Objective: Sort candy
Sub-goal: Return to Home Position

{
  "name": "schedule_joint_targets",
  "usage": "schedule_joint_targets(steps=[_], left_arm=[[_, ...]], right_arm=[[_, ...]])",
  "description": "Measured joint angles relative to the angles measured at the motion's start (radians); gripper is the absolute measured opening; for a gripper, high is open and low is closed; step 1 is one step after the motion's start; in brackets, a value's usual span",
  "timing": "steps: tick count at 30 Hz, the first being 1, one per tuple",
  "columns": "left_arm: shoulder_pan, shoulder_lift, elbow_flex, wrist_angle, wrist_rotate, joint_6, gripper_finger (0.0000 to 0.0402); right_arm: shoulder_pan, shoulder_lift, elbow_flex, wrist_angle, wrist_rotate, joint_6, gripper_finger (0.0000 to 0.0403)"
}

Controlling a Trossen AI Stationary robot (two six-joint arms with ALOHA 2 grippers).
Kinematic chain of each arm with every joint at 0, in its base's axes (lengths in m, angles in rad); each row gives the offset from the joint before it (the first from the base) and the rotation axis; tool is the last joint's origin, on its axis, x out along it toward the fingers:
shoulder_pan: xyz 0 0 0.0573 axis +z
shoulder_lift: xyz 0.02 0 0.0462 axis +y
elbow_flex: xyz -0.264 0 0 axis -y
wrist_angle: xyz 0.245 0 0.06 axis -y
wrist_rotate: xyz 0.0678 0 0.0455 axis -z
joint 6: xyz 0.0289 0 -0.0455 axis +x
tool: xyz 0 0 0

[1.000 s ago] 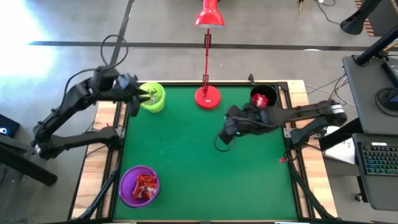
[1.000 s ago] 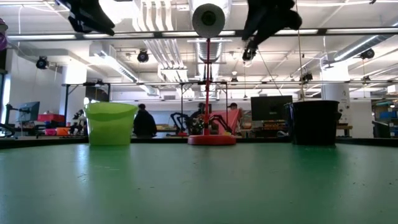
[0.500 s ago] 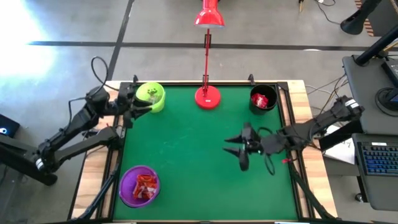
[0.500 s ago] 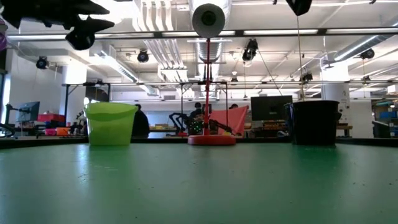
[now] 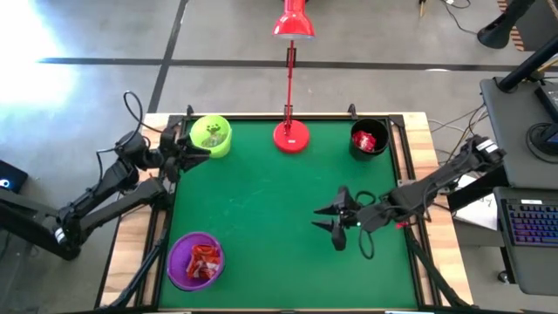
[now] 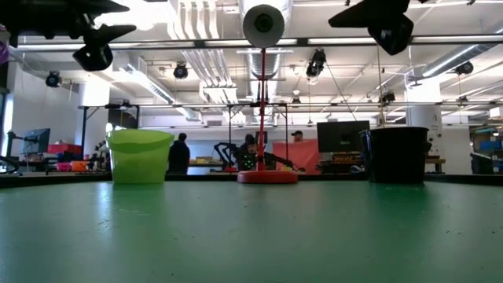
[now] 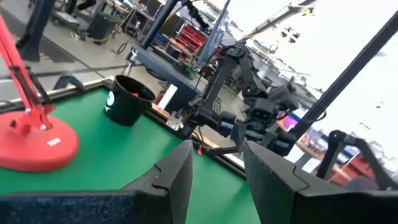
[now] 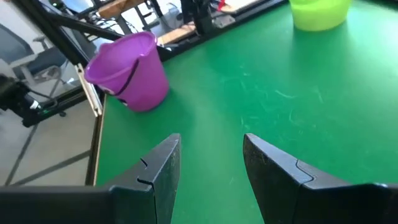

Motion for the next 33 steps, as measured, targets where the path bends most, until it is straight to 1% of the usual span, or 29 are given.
schedule_joint_targets(steps=[2,4,8,10,12,14,16,18,20,22,24,26,28,30,33], left_arm=[[0.000,0.000,-0.003,0.002,0.000,-0.024,0.0126],[0.000,0.003,-0.004,-0.002,0.000,-0.030,0.0126],[0.000,0.016,-0.003,-0.007,-0.007,-0.018,0.0126],[0.000,0.026,0.010,-0.010,-0.027,-0.026,0.0126],[0.000,0.037,0.024,-0.007,-0.045,-0.059,0.0126],[0.000,0.047,0.036,-0.006,-0.042,-0.077,0.0126],[0.000,0.056,0.050,-0.006,0.010,-0.041,0.0126],[-0.002,0.059,0.063,-0.003,0.107,0.029,0.0126],[-0.006,0.052,0.069,0.003,0.227,0.115,0.0126],[-0.017,0.034,0.068,0.004,0.299,0.184,0.0126],[-0.030,-0.002,0.045,0.006,0.306,0.225,0.0126],[-0.043,-0.047,0.011,0.004,0.281,0.241,0.0126],[-0.057,-0.102,-0.039,0.039,0.269,0.241,0.0126],[-0.070,-0.158,-0.095,0.123,0.251,0.217,0.0126],[-0.077,-0.232,-0.187,0.306,0.217,0.139,0.0126]], right_arm=[[0.000,0.019,-0.001,0.008,0.000,0.041,0.0166],[0.000,0.039,0.007,0.012,-0.001,0.046,0.0166],[0.000,0.048,0.027,0.000,-0.077,0.052,0.0166],[0.002,0.047,0.038,-0.001,-0.067,0.057,0.0166],[0.002,0.038,0.046,-0.002,-0.044,0.015,0.0166],[0.001,0.026,0.058,0.008,-0.039,-0.065,0.0166],[0.002,0.012,0.067,0.015,-0.041,-0.151,0.0166],[0.003,-0.009,0.071,0.018,-0.053,-0.226,0.0166],[0.004,-0.039,0.069,0.017,-0.056,-0.275,0.0166],[0.004,-0.076,0.057,0.019,-0.060,-0.289,0.0166],[0.004,-0.112,0.041,0.015,-0.061,-0.289,0.0166],[0.004,-0.141,0.025,0.014,-0.063,-0.279,0.0166],[0.004,-0.165,0.015,0.014,-0.070,-0.268,0.0166],[0.004,-0.184,0.006,0.014,-0.072,-0.255,0.0166],[0.004,-0.194,0.003,0.014,-0.074,-0.255,0.0166]])
